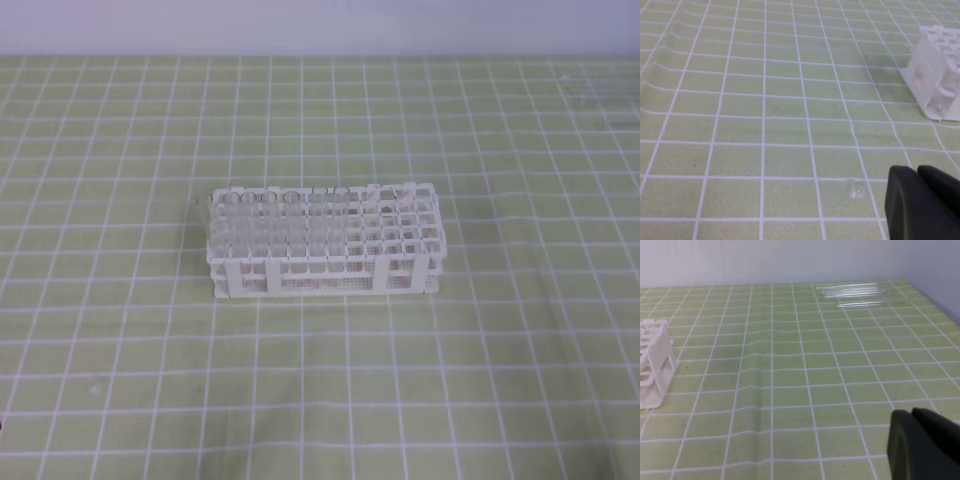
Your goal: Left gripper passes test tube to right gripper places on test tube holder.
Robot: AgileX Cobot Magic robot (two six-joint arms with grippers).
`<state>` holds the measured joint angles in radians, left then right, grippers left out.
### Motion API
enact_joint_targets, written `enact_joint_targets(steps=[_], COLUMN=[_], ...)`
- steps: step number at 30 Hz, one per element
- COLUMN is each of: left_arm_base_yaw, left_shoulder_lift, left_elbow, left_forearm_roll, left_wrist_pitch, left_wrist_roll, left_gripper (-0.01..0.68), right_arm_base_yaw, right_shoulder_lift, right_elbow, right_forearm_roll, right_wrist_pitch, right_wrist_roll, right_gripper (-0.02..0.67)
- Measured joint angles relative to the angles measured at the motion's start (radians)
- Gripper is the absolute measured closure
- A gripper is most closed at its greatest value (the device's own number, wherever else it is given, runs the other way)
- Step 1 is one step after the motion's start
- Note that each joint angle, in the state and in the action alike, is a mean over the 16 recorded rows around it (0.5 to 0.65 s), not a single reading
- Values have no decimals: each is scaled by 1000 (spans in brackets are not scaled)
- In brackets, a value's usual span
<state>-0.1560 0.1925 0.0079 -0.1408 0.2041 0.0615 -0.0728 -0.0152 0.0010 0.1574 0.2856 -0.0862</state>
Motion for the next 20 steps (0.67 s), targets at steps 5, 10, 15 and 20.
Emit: enact_joint_targets(steps=[5,10,15,20], left_arm_base_yaw=[0,0,0,0], left_shoulder_lift=[0,0,0,0], left_elbow=[-1,-1,0,1], left_forearm_roll=[1,1,0,0], left_wrist_pitch=[1,0,-1,-3], left_wrist_roll=[0,0,0,0], left_gripper=[672,672,672,672], right_arm_base_yaw=[0,0,0,0], right_shoulder_lift=[0,0,1,1], right_elbow=[0,0,0,0], right_forearm_roll=[0,0,0,0], right_wrist_pitch=[0,0,-1,-1], right_wrist_roll=[0,0,1,2], right_gripper=[651,651,651,651])
